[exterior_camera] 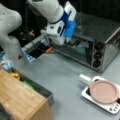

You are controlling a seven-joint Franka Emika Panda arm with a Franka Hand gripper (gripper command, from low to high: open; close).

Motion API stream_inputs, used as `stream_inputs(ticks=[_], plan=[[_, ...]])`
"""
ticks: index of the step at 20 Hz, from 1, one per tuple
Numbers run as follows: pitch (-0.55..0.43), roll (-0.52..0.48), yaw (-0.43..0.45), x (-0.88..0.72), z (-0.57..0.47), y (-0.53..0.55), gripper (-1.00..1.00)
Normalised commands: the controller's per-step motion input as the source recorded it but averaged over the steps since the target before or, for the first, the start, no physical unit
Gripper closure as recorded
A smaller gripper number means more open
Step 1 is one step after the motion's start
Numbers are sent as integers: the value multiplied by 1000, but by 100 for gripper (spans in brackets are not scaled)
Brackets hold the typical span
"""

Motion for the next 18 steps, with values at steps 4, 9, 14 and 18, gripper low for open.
stream_inputs(ticks=[4,9,14,18], plan=[[-90,225,-14,-88,-271,-282,-100],[-70,260,-11,-59,-227,-236,-100],[-52,274,-4,-14,-205,-180,-100],[-47,236,6,11,-220,-224,-100]])
